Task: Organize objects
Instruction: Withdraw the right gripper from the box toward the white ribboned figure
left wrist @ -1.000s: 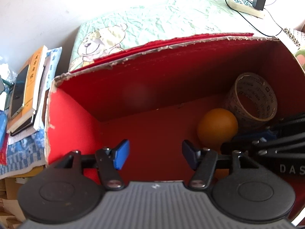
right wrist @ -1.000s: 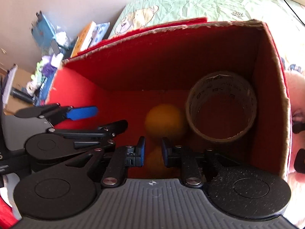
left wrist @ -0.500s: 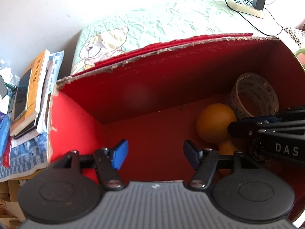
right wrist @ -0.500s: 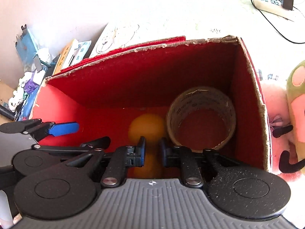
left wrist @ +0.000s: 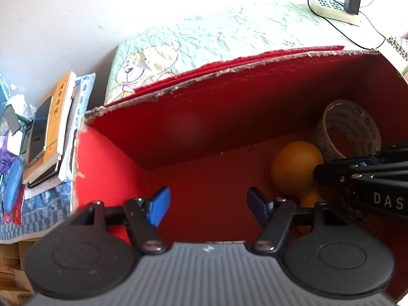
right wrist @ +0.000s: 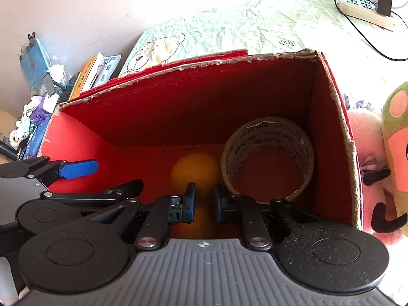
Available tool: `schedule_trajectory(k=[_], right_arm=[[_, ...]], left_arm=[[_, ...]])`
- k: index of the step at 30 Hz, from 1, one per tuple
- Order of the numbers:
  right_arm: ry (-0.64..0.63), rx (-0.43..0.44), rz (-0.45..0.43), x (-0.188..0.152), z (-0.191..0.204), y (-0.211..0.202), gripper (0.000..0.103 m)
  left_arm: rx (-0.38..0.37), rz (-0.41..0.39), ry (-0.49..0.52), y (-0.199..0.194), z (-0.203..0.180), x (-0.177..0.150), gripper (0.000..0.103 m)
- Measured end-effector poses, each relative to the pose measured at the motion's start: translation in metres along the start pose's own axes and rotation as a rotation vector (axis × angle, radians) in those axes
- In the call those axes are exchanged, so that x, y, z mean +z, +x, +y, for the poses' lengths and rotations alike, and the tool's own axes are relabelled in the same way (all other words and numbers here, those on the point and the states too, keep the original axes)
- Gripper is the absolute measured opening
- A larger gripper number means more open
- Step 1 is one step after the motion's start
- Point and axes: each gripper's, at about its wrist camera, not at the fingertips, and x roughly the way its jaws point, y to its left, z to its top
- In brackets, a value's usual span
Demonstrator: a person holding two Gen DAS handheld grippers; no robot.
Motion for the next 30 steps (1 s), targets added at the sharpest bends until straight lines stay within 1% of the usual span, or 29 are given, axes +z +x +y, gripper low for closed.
schedule_trajectory(k=[19, 23, 30], right_arm=[[0.004, -0.013, -0.042, -0.0069, 0.0009, -0.0055, 0.016], [0.003, -0.014, -0.04, -0.004, 0.004, -0.0007, 0.016], [0.003, -0.018, -0.036, -0.0038, 0.0046, -0.0003, 0.016]], left_arm=[[0.046, -0.014, 0.009, -0.0018, -0.002, -0.0012, 0.072], [0.051, -0.012, 0.003, -0.0016, -0.0009, -0.0008, 0.074], [0.065, -0.018, 0.0, -0.0022, 0.0004, -0.0013, 0.074]])
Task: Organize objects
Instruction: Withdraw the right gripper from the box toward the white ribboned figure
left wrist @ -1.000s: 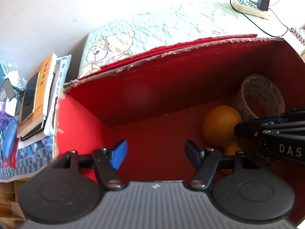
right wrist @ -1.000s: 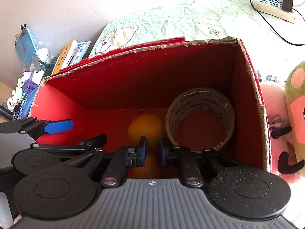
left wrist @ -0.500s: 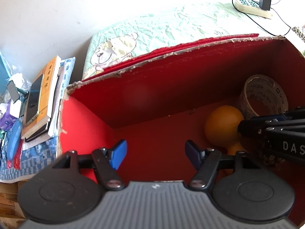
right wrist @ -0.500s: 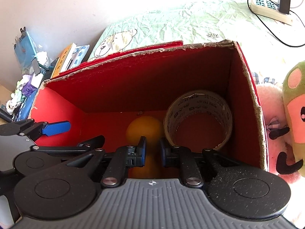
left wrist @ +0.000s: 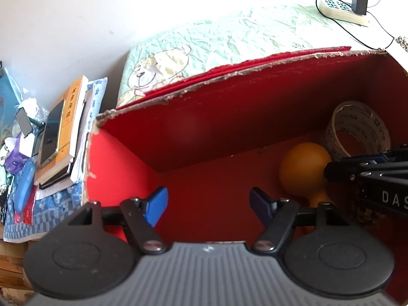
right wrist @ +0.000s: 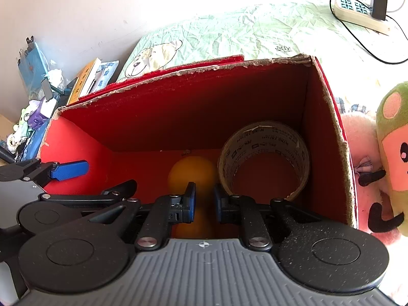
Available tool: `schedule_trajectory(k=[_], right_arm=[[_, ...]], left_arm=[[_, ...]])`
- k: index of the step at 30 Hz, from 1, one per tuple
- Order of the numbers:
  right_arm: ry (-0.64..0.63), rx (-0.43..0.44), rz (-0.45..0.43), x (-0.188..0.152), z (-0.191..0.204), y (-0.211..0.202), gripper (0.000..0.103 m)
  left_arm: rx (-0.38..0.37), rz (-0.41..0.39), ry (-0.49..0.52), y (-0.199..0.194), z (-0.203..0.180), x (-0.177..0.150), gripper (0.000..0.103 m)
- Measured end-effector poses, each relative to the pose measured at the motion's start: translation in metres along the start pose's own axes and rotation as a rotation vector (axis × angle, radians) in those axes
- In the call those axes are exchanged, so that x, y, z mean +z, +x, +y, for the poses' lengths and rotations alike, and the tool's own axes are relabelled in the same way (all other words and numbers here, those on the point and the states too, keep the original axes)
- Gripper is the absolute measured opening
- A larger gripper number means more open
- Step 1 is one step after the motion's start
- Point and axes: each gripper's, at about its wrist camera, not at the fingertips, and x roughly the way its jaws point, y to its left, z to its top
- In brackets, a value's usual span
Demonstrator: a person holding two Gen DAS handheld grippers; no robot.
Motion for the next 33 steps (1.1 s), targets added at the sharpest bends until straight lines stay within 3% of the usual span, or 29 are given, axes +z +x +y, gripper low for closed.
schedule_trajectory(k=[6, 10, 12, 21, 27, 31, 33], right_arm=[[0.007, -0.013, -0.017, -0.002, 0.001, -0.003, 0.014], [-0.012, -0.036, -0.072, -0.006, 0.005, -0.012, 0.014], [0.013, -0.038, -0.104, -0.008, 0.001, -0.02, 0.021], [0.043, 0.026, -0.207, -0.015, -0.011, -0.066, 0.022], [-0.049, -0.016, -0.233, -0.022, 0.003, -0.071, 0.031], [-0.054, -0.037, -0.238, -0.025, 0.0, -0.075, 0.045], [-0.056, -0.055, -0.251, -0.027, -0.001, -0.078, 0.048]], left_arm=[[0.011, -0.022, 0.004, -0.003, -0.001, -0.001, 0.075], [0.015, -0.037, 0.005, -0.006, -0.001, -0.002, 0.075], [0.022, -0.071, -0.007, -0.01, 0.001, -0.004, 0.075], [-0.004, -0.105, -0.091, -0.041, 0.017, -0.006, 0.077], [0.015, -0.082, -0.12, -0.048, 0.013, -0.009, 0.079], [0.038, -0.081, -0.145, -0.059, 0.009, -0.015, 0.083], [0.041, -0.082, -0.16, -0.065, 0.008, -0.017, 0.084]])
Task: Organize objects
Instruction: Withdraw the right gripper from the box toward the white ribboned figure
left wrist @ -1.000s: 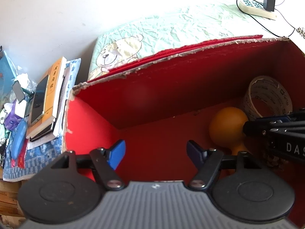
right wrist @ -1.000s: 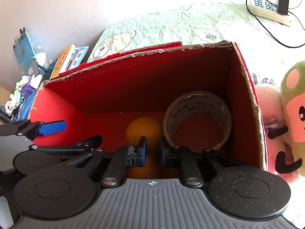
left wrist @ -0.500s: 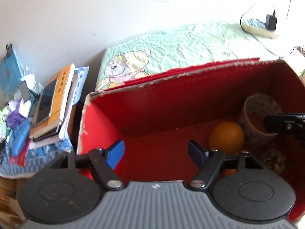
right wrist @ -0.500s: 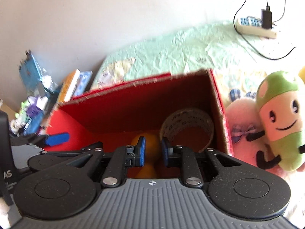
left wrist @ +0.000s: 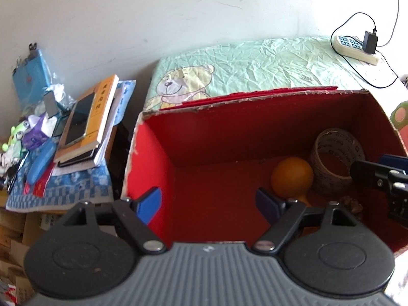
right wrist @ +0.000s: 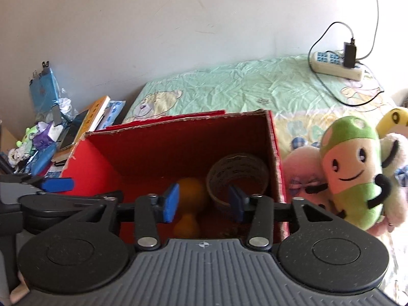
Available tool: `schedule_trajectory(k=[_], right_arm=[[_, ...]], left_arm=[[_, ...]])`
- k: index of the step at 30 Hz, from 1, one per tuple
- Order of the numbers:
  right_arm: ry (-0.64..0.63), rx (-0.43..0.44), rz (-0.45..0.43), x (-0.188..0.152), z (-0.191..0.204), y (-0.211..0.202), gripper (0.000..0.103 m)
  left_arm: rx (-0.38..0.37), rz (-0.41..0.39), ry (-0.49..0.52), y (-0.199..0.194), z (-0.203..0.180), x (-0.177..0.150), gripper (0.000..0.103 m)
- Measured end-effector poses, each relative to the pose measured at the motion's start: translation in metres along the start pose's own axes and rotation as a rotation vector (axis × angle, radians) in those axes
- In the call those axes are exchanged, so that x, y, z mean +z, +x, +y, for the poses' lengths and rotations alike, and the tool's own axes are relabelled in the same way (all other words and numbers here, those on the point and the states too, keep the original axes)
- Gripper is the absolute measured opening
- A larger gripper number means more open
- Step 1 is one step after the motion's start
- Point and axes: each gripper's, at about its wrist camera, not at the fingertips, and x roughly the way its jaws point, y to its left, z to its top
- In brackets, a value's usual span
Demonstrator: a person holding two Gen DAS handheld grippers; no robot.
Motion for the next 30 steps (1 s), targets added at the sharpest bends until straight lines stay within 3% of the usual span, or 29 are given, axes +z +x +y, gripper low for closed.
schedule_trajectory(k=[12, 17, 30], right_arm=[[-0.041, 0.055, -0.019, -0.008, -0.005, -0.022, 0.048], [-0.062, 0.097, -0.021, -0.01, -0.011, -0.033, 0.061], [-0.154, 0.225, -0.013, -0.023, -0.018, -0.059, 0.061]], left_arm=[[0.062, -0.027, -0.05, -0.035, -0.013, -0.011, 0.089], [0.09, -0.032, -0.065, -0.047, -0.022, -0.018, 0.089], [0.181, -0.024, -0.123, -0.076, -0.043, -0.039, 0.096]])
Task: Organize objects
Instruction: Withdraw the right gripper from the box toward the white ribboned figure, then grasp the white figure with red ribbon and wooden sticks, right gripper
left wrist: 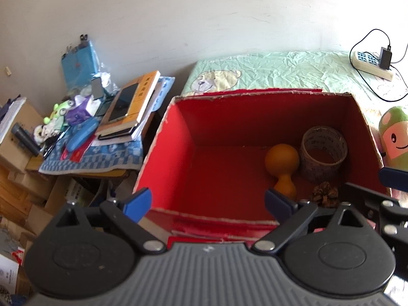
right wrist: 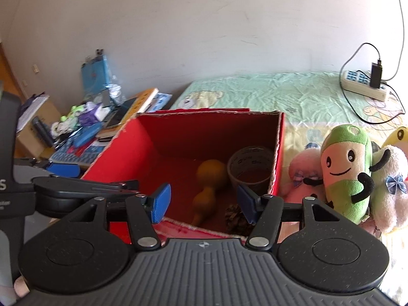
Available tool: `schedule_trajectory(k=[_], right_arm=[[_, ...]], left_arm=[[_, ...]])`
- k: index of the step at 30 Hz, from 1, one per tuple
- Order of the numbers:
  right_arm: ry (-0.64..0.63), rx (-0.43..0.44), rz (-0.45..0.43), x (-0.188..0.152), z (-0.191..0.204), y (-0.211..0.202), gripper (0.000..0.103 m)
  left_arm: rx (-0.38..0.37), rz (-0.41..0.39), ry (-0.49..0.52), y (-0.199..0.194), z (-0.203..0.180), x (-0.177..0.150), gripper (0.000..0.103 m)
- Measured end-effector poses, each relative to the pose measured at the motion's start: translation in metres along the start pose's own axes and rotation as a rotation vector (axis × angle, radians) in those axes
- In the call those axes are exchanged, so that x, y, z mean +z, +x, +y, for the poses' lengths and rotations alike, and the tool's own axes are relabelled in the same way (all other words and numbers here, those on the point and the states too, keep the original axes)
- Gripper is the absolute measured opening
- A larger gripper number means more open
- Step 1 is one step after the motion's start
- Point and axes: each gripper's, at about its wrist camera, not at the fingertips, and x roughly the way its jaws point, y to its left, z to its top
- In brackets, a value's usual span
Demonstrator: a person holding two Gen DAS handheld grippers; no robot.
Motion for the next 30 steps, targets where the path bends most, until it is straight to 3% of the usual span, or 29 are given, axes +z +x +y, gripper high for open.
schedule_trajectory(k=[9, 18, 24, 30], right_arm=[[-0.029, 0.128, 0.03, -0.016, 0.0, -0.01, 0.061], [-0.034, 0.212, 0.132, -0.036, 0.004, 0.008, 0.059], [0.048, 0.26, 0.232, -0.045, 0.002, 0.03, 0.045], [0.116, 0.281, 0.288, -0.049, 0.003, 0.042, 0.044]], left_arm=[[0.029, 0.039, -0.043, -0.014, 0.003, -0.02, 0.096], [0.012, 0.077, -0.079, -0.009, 0.017, -0.055, 0.097], [-0.123, 0.051, -0.065, -0.008, 0.027, -0.087, 0.093], [-0.299, 0.065, -0.029, 0.0, 0.023, -0.11, 0.077]])
